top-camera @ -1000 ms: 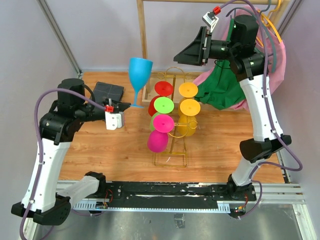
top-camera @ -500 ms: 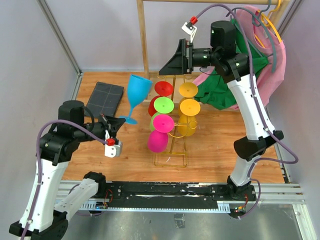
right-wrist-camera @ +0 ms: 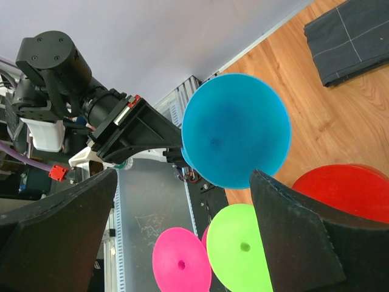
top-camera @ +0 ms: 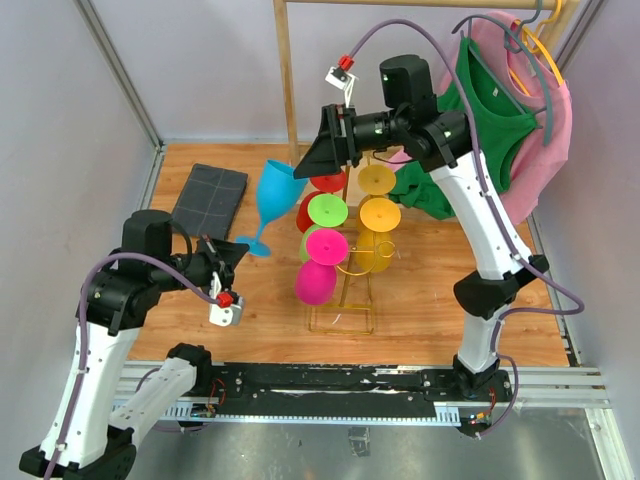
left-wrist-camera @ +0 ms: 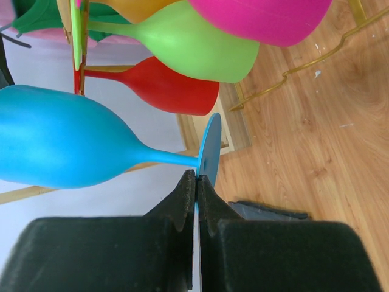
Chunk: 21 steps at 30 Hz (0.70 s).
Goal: Take the wine glass off the wine glass rack
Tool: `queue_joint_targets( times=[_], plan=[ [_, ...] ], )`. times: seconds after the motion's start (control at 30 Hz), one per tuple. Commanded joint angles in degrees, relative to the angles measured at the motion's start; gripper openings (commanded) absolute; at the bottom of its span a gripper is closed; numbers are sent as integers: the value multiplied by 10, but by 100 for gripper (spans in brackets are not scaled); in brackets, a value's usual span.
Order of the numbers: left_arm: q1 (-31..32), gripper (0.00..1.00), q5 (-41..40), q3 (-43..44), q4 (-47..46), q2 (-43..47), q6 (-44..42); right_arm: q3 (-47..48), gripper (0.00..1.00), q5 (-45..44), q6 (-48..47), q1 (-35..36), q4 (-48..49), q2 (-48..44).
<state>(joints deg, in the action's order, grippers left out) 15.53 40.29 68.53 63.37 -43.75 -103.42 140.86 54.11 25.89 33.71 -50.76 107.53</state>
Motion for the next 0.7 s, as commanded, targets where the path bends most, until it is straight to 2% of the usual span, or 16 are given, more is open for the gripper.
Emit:
queue_joint_targets(
  times=[0.0, 0.4, 0.67],
  plan=[
    [4, 0, 0, -1, -1, 0, -37, 19, 92, -21, -36, 23, -28, 4],
    [3, 0, -6, 5, -1, -12, -51, 56, 91, -40, -63, 65, -36, 47],
    [3, 0, -21, 10, -1, -16, -60, 52, 77, -36, -71, 94, -34, 70]
  ],
)
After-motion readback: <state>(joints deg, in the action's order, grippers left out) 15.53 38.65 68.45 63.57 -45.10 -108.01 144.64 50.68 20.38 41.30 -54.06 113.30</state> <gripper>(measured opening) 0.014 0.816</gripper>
